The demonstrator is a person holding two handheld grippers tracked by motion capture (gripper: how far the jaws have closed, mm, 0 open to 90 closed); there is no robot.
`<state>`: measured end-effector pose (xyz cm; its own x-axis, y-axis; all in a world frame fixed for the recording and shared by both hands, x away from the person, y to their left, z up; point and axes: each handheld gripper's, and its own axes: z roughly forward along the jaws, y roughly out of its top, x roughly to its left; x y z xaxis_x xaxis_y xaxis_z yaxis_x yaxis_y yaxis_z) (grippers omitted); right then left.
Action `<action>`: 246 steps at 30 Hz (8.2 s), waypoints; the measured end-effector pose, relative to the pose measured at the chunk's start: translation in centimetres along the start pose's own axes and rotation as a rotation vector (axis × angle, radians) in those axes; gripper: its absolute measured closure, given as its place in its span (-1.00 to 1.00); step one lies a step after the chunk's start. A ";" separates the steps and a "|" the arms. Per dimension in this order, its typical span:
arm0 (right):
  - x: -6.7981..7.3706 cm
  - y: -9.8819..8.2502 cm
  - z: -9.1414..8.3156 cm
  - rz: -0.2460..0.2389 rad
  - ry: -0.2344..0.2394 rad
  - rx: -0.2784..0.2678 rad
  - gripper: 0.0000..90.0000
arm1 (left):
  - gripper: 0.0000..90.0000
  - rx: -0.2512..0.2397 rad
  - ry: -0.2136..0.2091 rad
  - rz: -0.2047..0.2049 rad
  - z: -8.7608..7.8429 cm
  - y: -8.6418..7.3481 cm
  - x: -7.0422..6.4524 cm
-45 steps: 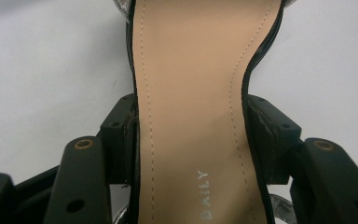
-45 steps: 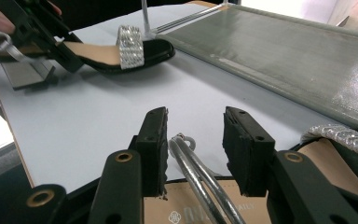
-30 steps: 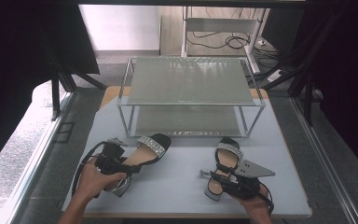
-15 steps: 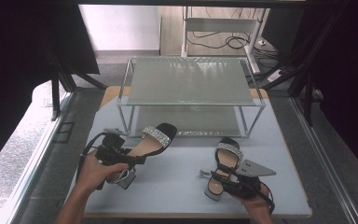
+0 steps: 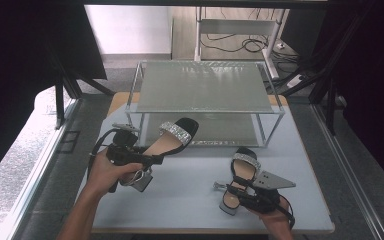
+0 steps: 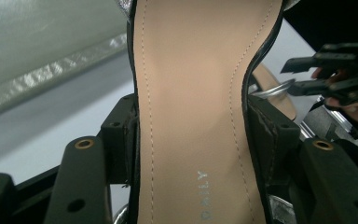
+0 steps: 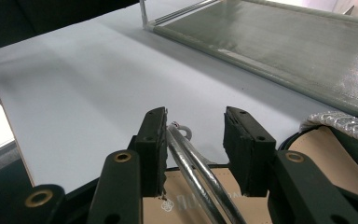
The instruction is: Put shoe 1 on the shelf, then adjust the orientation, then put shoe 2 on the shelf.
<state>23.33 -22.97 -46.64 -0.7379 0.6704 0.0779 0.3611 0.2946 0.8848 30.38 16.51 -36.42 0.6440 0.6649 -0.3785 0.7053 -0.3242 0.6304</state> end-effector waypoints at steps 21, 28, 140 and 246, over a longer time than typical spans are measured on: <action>-0.1 -0.2 0.2 -0.003 0.004 0.018 0.29 | -0.06 -0.066 -0.080 0.029 -1.5 6.1 -2.3; 0.0 -0.1 0.3 -0.008 0.009 0.024 0.29 | -0.06 -0.083 -0.095 0.012 -2.0 8.2 -2.2; 0.5 -0.1 -0.7 0.037 0.063 -0.010 0.21 | -0.51 -0.191 0.204 -0.327 5.9 22.9 4.8; -6.0 3.4 -2.5 0.012 -0.058 0.301 -0.18 | -0.31 -0.028 0.087 0.026 7.1 -8.4 1.1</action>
<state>27.53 -27.72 -42.97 -0.7017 0.7104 0.0535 0.5286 0.4689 0.7076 27.24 15.19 -46.96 0.6330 0.7129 -0.3017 0.6790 -0.3241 0.6588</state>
